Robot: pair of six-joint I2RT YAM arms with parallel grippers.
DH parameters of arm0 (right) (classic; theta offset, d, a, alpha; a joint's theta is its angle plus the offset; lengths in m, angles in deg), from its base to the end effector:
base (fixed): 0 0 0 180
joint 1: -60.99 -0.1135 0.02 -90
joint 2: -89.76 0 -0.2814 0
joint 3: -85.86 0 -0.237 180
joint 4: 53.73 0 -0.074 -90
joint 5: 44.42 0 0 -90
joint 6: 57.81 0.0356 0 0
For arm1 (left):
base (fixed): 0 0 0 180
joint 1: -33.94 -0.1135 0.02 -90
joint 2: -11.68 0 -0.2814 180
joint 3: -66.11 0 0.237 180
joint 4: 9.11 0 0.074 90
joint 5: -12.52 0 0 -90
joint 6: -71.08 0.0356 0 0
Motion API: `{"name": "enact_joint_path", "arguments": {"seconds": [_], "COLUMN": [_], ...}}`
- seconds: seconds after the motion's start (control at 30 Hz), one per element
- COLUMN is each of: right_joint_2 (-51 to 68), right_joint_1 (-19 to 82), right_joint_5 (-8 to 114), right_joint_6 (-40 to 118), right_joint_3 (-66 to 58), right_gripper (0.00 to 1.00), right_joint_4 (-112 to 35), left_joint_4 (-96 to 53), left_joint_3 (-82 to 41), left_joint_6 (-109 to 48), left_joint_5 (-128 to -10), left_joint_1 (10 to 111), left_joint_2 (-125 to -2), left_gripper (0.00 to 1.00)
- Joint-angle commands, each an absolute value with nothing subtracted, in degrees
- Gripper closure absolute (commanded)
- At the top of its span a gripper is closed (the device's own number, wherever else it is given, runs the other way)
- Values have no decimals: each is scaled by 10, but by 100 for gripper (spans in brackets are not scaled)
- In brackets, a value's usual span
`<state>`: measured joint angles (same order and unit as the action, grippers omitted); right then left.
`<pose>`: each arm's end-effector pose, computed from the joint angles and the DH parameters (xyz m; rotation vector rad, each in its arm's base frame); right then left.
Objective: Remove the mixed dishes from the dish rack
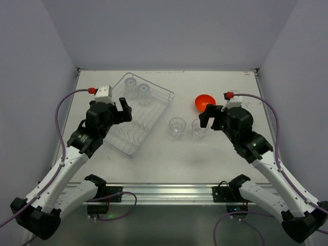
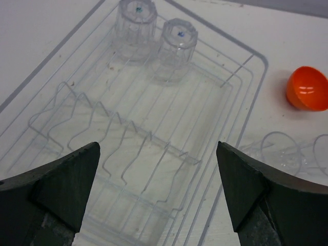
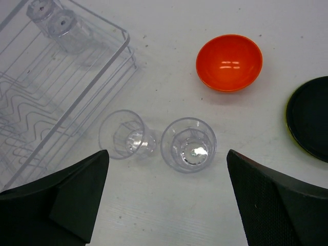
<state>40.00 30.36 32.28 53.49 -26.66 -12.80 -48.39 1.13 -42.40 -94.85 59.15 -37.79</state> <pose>0.1451 0.0764 0.3576 -0.0093 1.9823 0.3633 0.1532 -0.0604 0.3472 -0.1661 1.9674 -0.2548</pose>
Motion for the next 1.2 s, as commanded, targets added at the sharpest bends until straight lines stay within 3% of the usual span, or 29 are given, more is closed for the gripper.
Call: {"name": "enact_joint_path", "arguments": {"seconds": [0.0, 0.07, 0.13, 0.27, 0.47, 0.87, 1.17], "right_joint_2": [447, 462, 466, 473, 494, 471, 464], "right_joint_1": [305, 306, 307, 308, 308, 308, 308], "right_joint_5": [254, 240, 214, 210, 261, 292, 299], "right_joint_6": [571, 567, 565, 569, 553, 545, 542], "right_joint_3": [-306, -335, -344, -355, -365, -361, -359], "right_gripper": [1, 1, 1, 1, 1, 1, 1], "right_joint_4": [-233, -259, -261, -254, -262, -260, -258], "left_joint_4": [-332, -196, -171, -325, -425, -470, -472], "left_joint_3": [13, 46, 23, -191, -343, -432, -467], "left_joint_6": [-455, -436, -419, -347, -294, -260, -263], "left_joint_5": [-891, -837, -848, -913, -886, -757, -724], "left_joint_1": [594, 594, 594, 589, 567, 507, 508], "left_joint_2": [-409, -439, -489, -708, -881, -992, -1035], "left_gripper": [0, 0, 0, 0, 0, 0, 2]}}
